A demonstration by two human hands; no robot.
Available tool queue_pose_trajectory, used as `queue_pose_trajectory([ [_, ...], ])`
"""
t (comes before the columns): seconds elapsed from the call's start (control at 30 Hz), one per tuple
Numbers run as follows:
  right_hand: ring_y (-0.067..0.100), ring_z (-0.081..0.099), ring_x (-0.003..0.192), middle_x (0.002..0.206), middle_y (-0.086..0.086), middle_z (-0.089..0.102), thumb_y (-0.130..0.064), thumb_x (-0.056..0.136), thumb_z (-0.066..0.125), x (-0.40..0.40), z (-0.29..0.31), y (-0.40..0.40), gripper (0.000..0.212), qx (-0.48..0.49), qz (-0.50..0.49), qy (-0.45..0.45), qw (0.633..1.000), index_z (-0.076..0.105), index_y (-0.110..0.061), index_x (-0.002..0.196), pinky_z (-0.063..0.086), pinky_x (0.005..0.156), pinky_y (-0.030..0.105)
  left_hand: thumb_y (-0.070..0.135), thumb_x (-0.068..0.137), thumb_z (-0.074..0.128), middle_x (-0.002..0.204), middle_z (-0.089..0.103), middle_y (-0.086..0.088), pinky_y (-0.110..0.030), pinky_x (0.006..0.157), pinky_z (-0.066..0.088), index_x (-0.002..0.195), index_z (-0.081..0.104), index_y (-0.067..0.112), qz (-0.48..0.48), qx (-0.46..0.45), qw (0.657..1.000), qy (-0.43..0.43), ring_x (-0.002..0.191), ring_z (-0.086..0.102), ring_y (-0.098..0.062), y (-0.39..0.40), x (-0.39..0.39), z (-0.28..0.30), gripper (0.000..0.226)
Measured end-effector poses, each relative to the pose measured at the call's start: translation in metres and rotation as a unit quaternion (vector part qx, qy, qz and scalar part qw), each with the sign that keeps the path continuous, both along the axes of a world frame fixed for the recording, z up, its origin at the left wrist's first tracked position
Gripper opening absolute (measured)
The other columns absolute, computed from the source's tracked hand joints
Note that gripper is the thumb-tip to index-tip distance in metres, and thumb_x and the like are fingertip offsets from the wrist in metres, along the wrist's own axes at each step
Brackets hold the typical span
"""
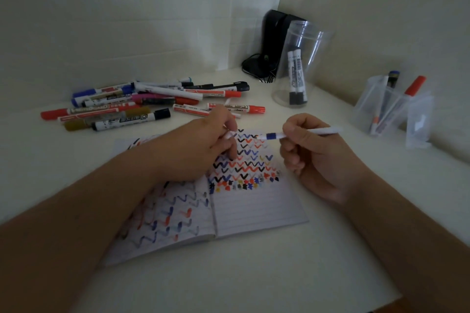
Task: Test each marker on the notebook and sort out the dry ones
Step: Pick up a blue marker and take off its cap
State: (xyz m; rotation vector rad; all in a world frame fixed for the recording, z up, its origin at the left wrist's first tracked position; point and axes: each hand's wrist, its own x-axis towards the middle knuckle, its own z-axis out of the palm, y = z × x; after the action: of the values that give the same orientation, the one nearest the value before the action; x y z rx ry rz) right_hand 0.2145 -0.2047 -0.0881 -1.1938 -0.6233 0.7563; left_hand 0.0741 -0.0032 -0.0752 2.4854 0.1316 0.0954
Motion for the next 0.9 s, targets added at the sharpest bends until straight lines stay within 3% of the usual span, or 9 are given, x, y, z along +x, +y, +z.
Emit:
queue_pose_trajectory([
  [0.07,0.019,0.045,0.053,0.070,0.009,0.058,-0.016,0.080,0.065,0.0001,0.0003,0.0017,0.005,0.006,0.023,0.021,1.000,0.067,-0.012,0.082,0.030,0.049,0.027,0.028,0.108,0.046,0.102,0.074,0.021,-0.028,0.089,0.055,0.114,0.042,0.029,-0.004,-0.018,1.000,-0.016,0.099,0.066,0.005,-0.0001,0.0004,0.0008,0.008],
  [0.13,0.020,0.047,0.053,0.069,0.009,0.060,-0.020,0.068,0.063,0.0019,-0.0016,0.0022,0.017,0.010,0.034,0.039,0.999,0.069,-0.011,0.081,0.033,0.049,0.026,0.032,0.106,0.050,0.101,0.073,0.028,-0.025,0.086,0.055,0.111,0.045,0.030,-0.016,-0.010,1.000,-0.015,0.098,0.065,0.009,-0.0007,-0.0001,0.0011,0.007],
  [0.37,0.020,0.045,0.052,0.067,0.010,0.060,-0.012,0.075,0.052,0.0036,-0.0048,0.0036,0.013,0.005,0.015,0.052,0.999,0.063,-0.014,0.080,0.033,0.048,0.026,0.037,0.104,0.055,0.099,0.072,0.033,-0.007,0.079,0.048,0.103,0.051,0.037,-0.018,0.005,1.000,-0.016,0.095,0.064,0.016,-0.0044,-0.0015,0.0014,0.004],
  [0.67,0.021,0.048,0.051,0.067,0.015,0.062,-0.006,0.077,0.052,0.0000,-0.0049,0.0057,0.008,-0.015,0.006,-0.014,1.000,0.060,-0.009,0.077,0.036,0.048,0.027,0.038,0.103,0.056,0.100,0.074,0.027,-0.009,0.080,0.048,0.104,0.051,0.037,-0.009,0.023,1.000,-0.011,0.095,0.063,0.017,-0.0062,-0.0017,0.0031,0.005],
  [0.9,0.022,0.052,0.052,0.072,0.017,0.065,-0.007,0.084,0.062,-0.0022,-0.0063,0.0066,0.003,-0.034,-0.007,-0.040,0.999,0.063,-0.007,0.082,0.040,0.046,0.025,0.041,0.100,0.060,0.091,0.064,0.026,-0.011,0.068,0.039,0.104,0.057,0.039,0.013,0.099,0.994,-0.046,0.087,0.058,0.011,-0.0077,0.0021,-0.0016,0.005],
])
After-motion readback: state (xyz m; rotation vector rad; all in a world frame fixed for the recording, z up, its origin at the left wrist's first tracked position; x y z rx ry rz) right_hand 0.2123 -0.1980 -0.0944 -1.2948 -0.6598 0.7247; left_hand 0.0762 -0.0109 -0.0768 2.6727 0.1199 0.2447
